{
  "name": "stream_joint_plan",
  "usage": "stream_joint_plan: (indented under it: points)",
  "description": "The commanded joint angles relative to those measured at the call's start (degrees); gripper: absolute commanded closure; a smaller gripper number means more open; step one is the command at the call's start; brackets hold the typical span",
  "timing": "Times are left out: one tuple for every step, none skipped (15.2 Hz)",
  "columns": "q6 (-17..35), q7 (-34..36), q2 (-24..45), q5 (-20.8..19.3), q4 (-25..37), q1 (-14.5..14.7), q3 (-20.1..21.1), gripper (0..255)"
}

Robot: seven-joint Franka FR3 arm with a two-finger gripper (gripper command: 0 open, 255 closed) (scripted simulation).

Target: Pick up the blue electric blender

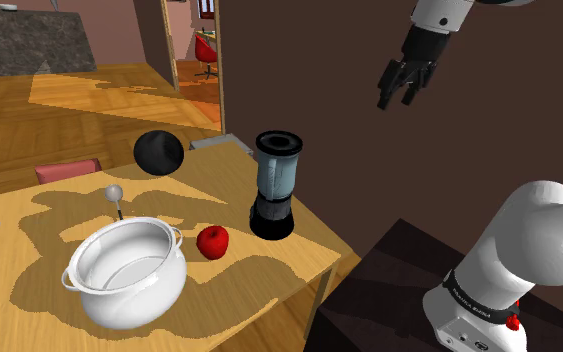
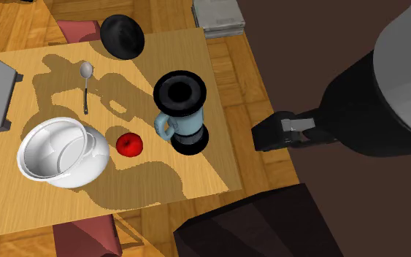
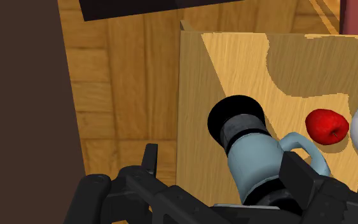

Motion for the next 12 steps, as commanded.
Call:
stream_joint_plan:
  points:
    - [0.0, 0.0, 0.0, 0.0, 0.0, 0.0, 0.0, 0]
    - [1.0, 2.4, 0.9, 0.8, -0.4, -0.1, 1.2, 0]
    - [2.1, 4.8, 1.9, 1.5, -0.8, -0.1, 2.5, 0]
    - [3.1, 7.2, 3.1, 2.2, -1.0, -0.2, 3.7, 0]
    - [4.2, 9.5, 4.3, 2.9, -1.1, -0.3, 5.0, 0]
    - [5.3, 11.9, 5.6, 3.6, -1.2, -0.4, 6.2, 0]
    - [6.4, 14.2, 7.1, 4.2, -1.1, -0.4, 7.3, 0]
    - [7.4, 16.5, 8.6, 4.8, -0.9, -0.5, 8.5, 0]
    - [8.5, 18.9, 10.2, 5.3, -0.6, -0.6, 9.6, 0]
    - [9.6, 21.2, 11.9, 5.8, -0.2, -0.8, 10.8, 0]
    - [10.6, 23.5, 13.7, 6.2, 0.2, -0.9, 11.9, 0]
    - [11.6, 25.8, 15.5, 6.6, 0.8, -1.1, 13.0, 0]
